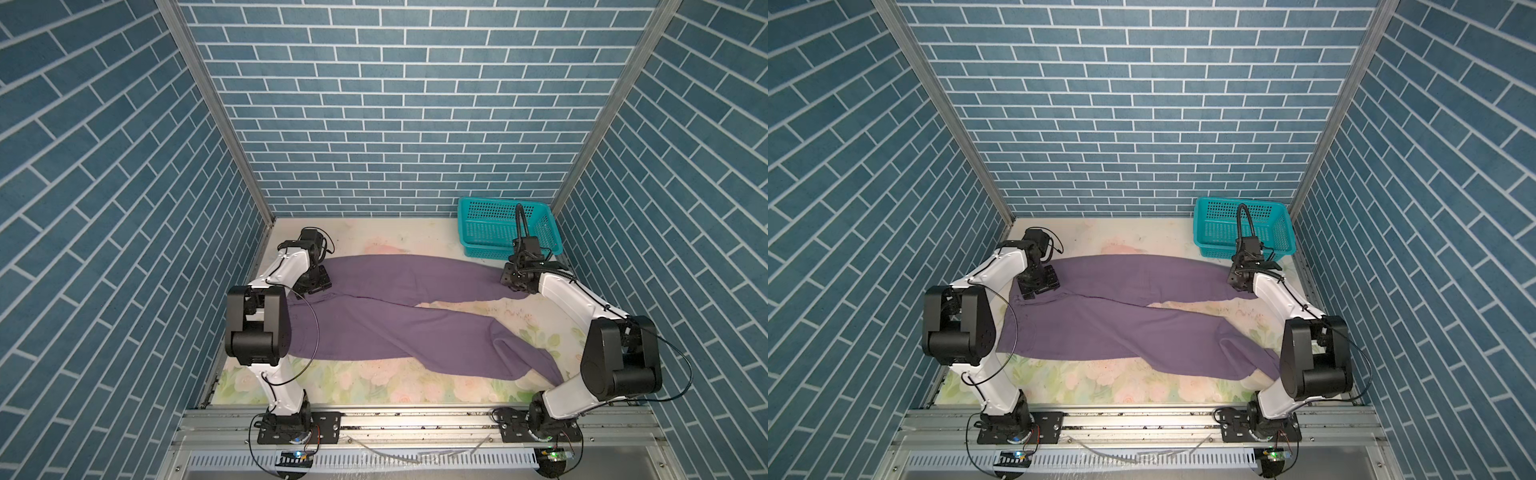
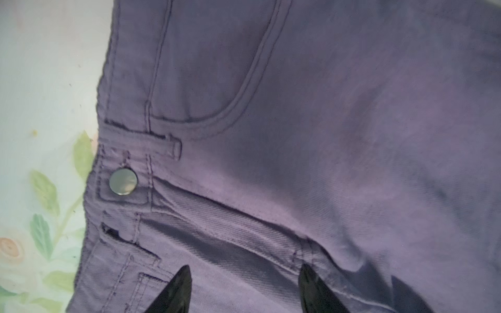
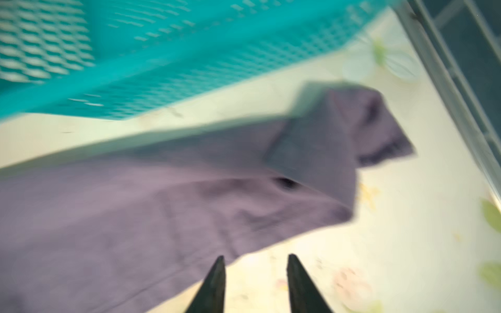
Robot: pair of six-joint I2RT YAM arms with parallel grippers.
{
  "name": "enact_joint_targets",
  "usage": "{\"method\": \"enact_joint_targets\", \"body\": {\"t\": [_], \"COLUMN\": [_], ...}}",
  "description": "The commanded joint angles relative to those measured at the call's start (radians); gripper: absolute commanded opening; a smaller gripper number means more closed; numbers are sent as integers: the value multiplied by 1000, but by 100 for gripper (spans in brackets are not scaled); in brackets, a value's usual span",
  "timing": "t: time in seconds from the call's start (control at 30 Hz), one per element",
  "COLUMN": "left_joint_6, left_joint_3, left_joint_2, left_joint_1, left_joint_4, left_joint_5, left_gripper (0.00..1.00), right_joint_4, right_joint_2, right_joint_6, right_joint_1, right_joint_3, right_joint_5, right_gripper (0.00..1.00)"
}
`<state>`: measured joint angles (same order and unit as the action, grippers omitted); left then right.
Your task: Fold and stack the trousers
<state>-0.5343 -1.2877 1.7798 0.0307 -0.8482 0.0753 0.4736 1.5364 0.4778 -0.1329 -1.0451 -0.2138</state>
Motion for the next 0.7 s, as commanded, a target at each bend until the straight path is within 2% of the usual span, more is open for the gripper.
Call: {"method": "enact_joint_targets", "body": {"t": [0.0,0.17,0.3,0.47,0.53,0.6,0.67], "left_joint_6": [-17,-31,-39,-43,-44,-45,-45], "left_joint_3": [109,166,194,232,249,250,245], "left_joint_2": [-23,-19,-25,-32,-35,-34,-34], "left_joint_1": [-2,-3,-3,-22,-34,-46,-52], "left_joint_4": [83,94,102,101,106,107,107], "left_joint_5": [-25,-11,17,27,19,15,8], "left_gripper": [68,72,71,72,72,72,72], "right_joint_4": [87,110,112,111,93,79,70], "right_joint_2": [-16,39,104,245,291,324,341], "right_joint_6": [26,3,-15,-52,-60,-70,-76], "right_joint_1": [45,144,153,153,153,152,152], "right_joint_3": [61,8,-92,-235,-266,-286,-297], "right_joint_5": [-14,23,4,2,2,-4,-12], "right_gripper": [50,59,62,62,59,51,28]}}
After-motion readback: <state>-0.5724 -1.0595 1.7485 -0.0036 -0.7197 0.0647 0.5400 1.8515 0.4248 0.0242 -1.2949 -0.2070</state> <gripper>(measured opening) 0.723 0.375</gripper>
